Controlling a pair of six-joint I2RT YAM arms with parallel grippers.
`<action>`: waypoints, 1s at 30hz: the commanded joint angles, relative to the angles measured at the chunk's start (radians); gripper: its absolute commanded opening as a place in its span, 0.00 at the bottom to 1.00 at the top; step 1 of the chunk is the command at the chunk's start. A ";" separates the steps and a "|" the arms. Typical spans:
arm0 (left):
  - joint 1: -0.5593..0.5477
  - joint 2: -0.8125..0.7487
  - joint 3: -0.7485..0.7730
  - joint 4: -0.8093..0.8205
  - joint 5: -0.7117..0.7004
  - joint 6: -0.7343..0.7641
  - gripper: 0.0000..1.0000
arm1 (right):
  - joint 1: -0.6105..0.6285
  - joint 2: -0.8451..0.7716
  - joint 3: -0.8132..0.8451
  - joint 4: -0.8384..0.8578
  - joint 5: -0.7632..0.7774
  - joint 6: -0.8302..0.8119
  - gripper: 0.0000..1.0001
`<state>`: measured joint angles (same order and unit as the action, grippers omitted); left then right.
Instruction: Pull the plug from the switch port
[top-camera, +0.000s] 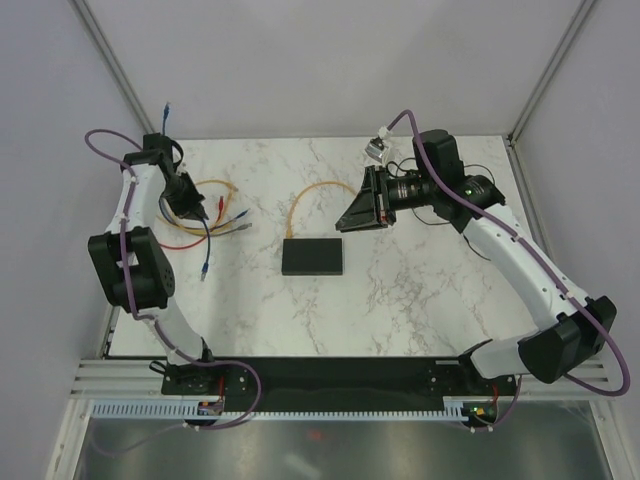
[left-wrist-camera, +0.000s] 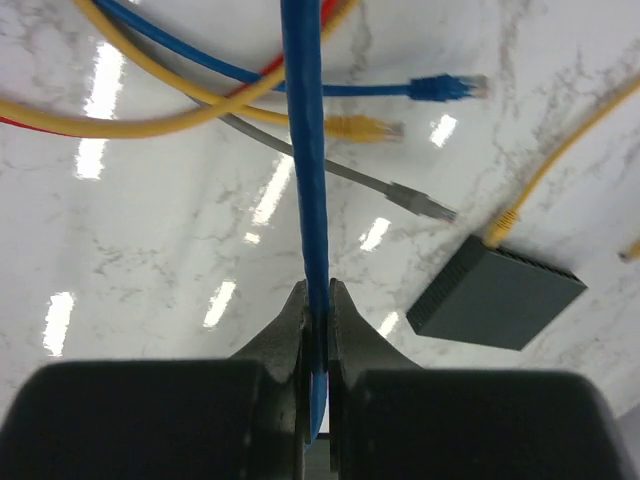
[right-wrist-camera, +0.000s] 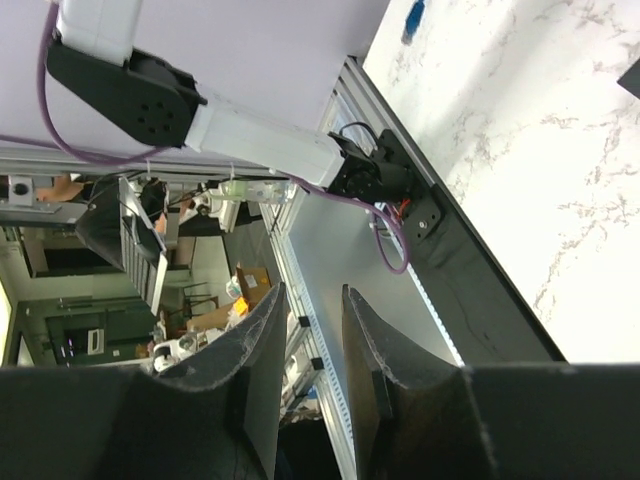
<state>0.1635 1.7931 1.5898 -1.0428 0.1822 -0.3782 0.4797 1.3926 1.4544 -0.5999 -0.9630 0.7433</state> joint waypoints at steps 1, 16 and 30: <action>0.016 0.066 0.084 -0.045 -0.136 0.081 0.02 | -0.003 0.012 0.049 -0.035 0.026 -0.042 0.36; 0.074 0.238 0.228 -0.085 -0.306 0.016 0.43 | -0.001 0.077 0.047 -0.054 0.079 -0.117 0.35; -0.056 -0.112 -0.115 0.082 0.236 -0.036 0.48 | 0.033 0.589 0.360 -0.054 0.285 -0.196 0.31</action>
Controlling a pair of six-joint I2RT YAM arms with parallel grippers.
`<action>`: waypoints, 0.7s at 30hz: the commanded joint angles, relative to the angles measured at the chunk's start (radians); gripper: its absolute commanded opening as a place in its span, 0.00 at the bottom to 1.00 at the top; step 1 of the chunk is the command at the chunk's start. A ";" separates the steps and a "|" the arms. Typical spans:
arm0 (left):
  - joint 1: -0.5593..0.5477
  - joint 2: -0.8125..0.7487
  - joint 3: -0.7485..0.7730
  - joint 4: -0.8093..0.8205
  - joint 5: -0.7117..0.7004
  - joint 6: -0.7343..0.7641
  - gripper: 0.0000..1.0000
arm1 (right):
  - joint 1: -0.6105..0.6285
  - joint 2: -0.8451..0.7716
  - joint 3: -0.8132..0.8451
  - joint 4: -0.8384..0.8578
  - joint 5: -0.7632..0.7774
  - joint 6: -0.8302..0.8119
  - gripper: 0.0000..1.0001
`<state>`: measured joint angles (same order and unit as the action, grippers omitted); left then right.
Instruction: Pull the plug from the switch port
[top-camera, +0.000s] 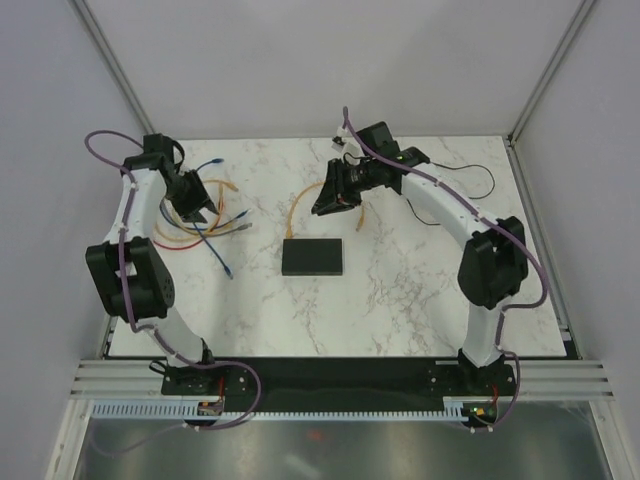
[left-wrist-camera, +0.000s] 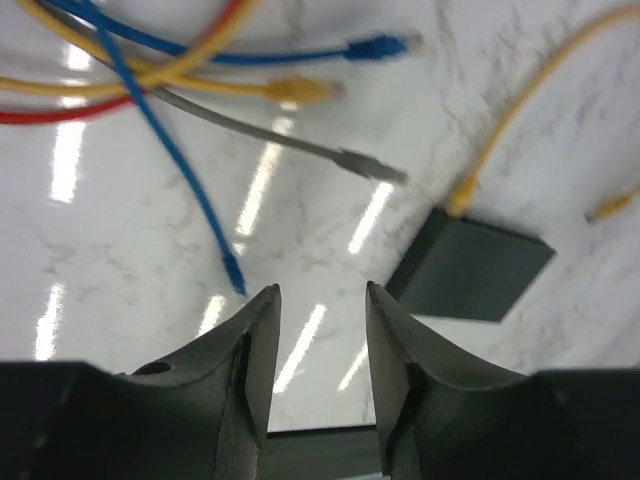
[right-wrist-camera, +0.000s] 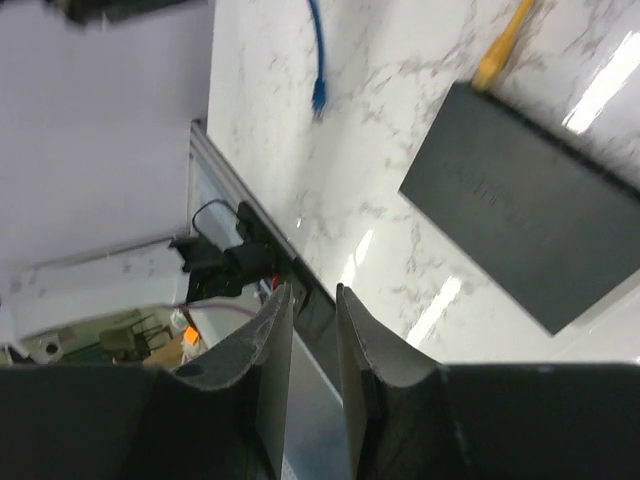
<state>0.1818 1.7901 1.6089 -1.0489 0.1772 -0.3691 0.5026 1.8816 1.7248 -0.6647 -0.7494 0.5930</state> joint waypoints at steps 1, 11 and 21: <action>-0.132 -0.133 -0.177 0.119 0.275 -0.065 0.46 | 0.013 0.134 0.145 0.011 0.082 -0.051 0.31; -0.377 -0.147 -0.492 0.426 0.417 -0.294 0.42 | 0.037 0.508 0.407 0.043 0.030 -0.055 0.35; -0.396 -0.075 -0.570 0.495 0.418 -0.320 0.41 | 0.074 0.637 0.401 0.068 -0.041 -0.107 0.42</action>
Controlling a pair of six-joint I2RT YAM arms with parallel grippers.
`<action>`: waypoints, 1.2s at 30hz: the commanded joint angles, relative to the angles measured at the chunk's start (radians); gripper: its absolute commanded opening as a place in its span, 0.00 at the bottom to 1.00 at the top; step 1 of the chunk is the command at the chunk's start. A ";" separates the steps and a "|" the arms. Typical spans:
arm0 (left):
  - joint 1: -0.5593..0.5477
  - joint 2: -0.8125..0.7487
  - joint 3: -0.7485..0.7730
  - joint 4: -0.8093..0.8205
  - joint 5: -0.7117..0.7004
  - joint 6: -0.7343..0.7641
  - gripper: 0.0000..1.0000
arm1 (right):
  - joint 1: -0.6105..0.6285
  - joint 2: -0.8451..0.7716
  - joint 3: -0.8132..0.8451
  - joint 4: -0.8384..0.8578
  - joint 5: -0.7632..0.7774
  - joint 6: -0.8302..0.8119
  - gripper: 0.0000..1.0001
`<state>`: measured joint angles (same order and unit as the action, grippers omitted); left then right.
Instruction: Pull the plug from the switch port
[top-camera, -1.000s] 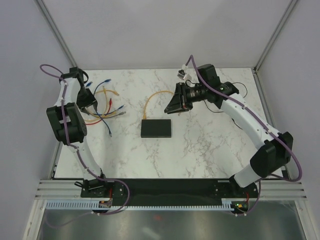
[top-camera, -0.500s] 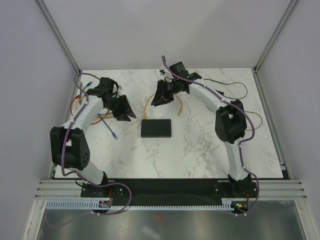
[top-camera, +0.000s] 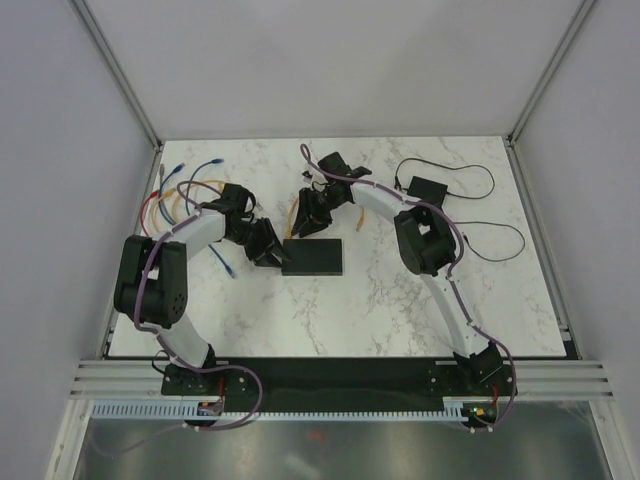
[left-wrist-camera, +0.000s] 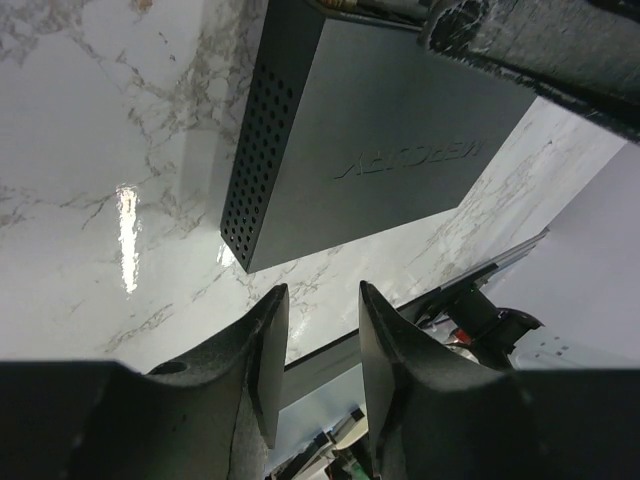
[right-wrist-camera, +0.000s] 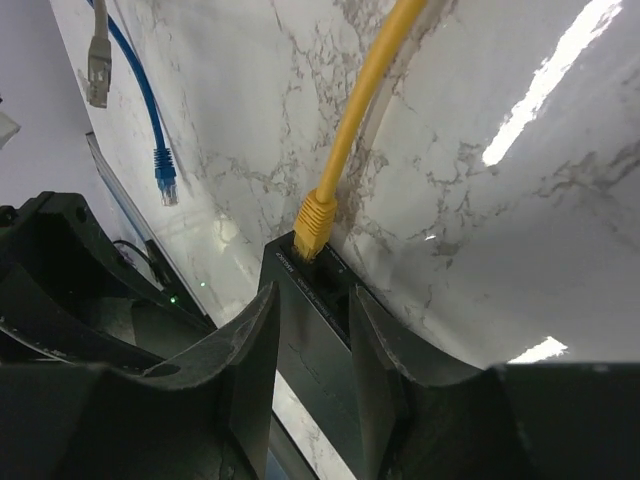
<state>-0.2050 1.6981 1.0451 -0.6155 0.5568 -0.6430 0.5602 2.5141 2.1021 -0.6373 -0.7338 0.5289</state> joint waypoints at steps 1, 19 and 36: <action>-0.010 0.027 -0.007 0.069 0.038 -0.052 0.41 | 0.020 0.009 0.025 0.045 -0.055 -0.049 0.42; -0.014 0.132 -0.036 0.062 -0.017 -0.113 0.45 | 0.012 0.080 -0.040 0.235 -0.139 0.062 0.39; -0.014 0.127 -0.031 0.033 -0.031 -0.110 0.46 | 0.006 0.111 -0.106 0.431 -0.157 0.261 0.00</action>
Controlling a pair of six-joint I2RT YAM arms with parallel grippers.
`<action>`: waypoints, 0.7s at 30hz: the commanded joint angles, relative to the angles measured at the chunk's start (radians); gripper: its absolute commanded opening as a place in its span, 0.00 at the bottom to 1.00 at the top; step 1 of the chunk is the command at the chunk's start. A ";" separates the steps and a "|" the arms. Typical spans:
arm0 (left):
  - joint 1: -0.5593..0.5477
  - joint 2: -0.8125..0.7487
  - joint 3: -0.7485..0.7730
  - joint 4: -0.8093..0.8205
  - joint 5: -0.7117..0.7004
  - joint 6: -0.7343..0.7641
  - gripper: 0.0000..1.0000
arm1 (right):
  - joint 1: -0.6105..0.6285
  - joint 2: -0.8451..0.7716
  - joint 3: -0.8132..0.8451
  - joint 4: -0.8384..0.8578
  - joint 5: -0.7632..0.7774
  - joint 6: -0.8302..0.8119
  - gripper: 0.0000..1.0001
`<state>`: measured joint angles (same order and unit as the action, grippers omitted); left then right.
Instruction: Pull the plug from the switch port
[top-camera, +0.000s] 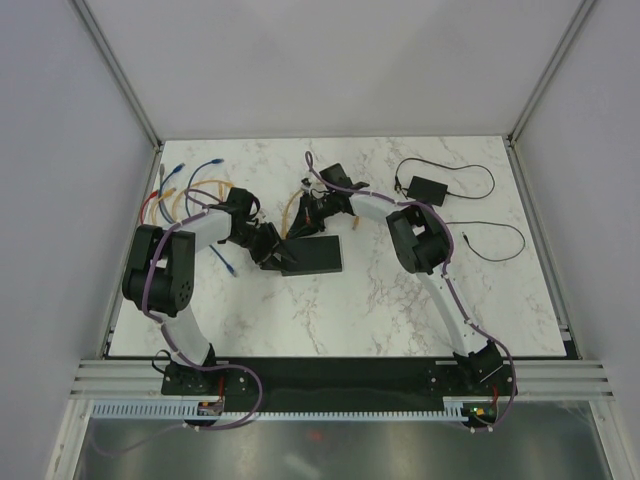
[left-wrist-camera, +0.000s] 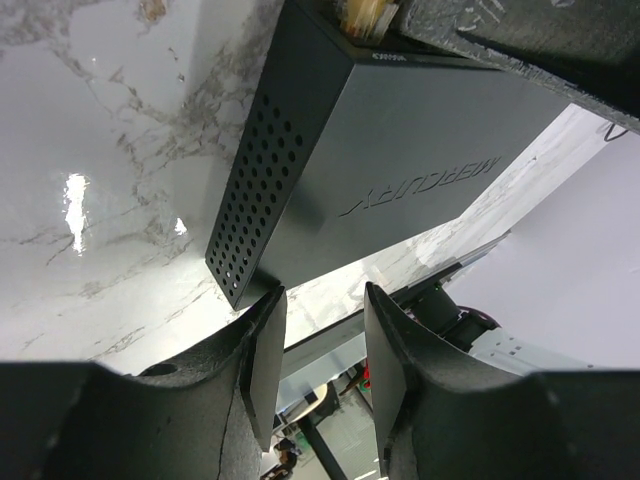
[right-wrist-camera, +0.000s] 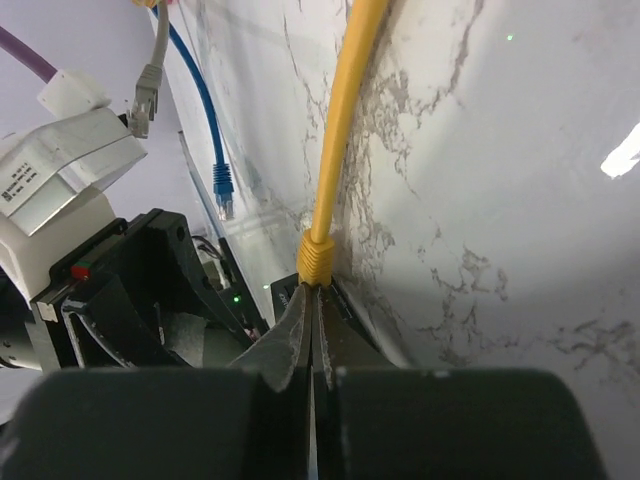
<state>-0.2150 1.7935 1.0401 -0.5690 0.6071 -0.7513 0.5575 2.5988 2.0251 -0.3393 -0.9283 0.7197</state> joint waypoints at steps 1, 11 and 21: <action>-0.003 0.030 -0.029 -0.014 -0.084 -0.002 0.46 | 0.009 0.024 -0.038 0.184 0.042 0.099 0.00; -0.009 -0.022 -0.011 -0.017 -0.053 0.066 0.41 | -0.028 -0.052 -0.161 0.421 0.083 0.262 0.00; -0.006 -0.138 0.092 -0.020 -0.052 0.087 0.41 | -0.071 -0.201 -0.402 0.298 0.117 0.169 0.00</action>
<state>-0.2203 1.7004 1.0912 -0.5915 0.5583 -0.7025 0.4896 2.4775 1.6772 0.0463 -0.8661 0.9524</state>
